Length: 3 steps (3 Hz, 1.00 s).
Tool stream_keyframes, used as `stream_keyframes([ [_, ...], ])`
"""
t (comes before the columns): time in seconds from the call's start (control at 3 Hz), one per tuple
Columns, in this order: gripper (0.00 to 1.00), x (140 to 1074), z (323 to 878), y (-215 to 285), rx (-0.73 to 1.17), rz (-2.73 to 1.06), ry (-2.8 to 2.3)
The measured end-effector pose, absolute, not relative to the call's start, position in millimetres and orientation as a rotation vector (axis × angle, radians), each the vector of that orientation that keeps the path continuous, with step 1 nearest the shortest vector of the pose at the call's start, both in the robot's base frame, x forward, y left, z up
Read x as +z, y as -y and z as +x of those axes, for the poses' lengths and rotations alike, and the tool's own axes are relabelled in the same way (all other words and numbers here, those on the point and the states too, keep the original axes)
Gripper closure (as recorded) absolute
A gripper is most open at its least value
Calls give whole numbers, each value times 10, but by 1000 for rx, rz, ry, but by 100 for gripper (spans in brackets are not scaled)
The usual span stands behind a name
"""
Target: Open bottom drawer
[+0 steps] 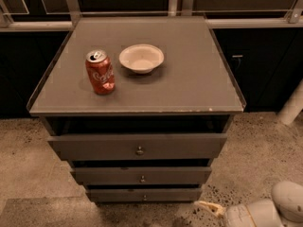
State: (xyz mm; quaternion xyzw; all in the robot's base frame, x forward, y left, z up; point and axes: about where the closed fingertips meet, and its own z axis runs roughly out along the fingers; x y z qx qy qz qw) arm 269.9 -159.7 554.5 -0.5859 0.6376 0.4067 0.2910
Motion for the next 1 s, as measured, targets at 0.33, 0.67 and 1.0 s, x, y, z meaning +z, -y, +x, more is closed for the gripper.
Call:
stream_keyframes([
  [0.33, 0, 4968, 3080, 1667, 1098, -1552, -1600],
  [0.67, 0, 4431, 3264, 1646, 1160, -1509, -1553],
  [1.0, 0, 3931, 3288, 1601, 1235, -1447, -1560],
])
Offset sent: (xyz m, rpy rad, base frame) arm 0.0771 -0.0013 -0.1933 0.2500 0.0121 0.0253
